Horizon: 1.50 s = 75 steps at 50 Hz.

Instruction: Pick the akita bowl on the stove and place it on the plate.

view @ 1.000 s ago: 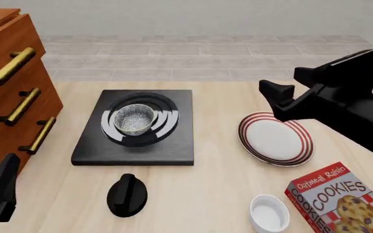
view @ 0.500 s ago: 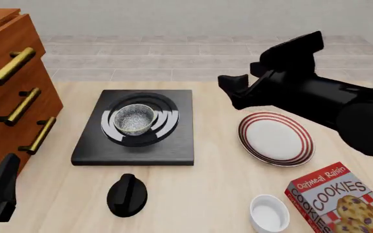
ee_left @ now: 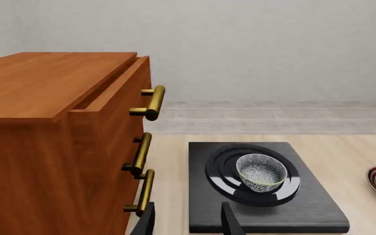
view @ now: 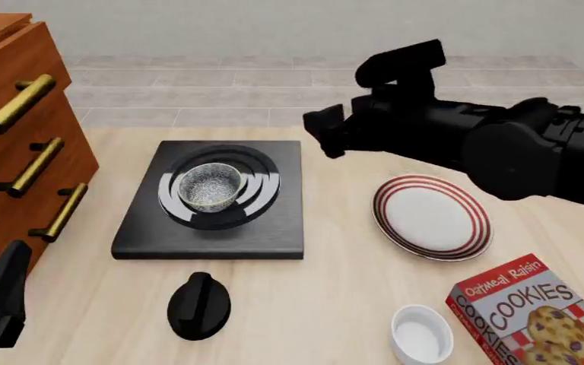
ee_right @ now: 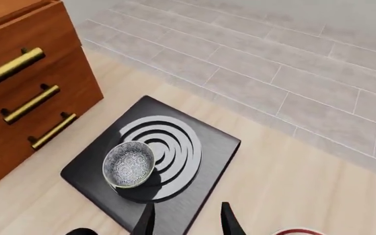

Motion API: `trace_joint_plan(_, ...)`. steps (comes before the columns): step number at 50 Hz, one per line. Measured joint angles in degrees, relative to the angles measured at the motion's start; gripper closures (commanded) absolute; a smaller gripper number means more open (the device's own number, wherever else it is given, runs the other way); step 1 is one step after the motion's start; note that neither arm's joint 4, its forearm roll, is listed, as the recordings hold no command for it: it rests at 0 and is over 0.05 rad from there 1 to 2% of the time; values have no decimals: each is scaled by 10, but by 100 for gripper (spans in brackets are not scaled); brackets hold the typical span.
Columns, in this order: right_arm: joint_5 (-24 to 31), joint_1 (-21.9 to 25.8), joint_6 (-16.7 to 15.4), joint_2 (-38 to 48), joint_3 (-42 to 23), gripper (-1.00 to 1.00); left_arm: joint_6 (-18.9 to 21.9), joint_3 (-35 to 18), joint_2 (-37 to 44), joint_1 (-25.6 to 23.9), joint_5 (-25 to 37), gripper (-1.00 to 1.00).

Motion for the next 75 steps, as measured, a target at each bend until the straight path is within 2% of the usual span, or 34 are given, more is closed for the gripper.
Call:
trace_joint_plan(19,71,0,4,90,-111,-100,0,0,0,0,0,-100)
trace_joint_plan(46,156,9,9,192,-234,-100,0,0,0,0,0,-100)
trace_joint_plan(75,212,24,8,293,-347,-100,0,0,0,0,0,-100)
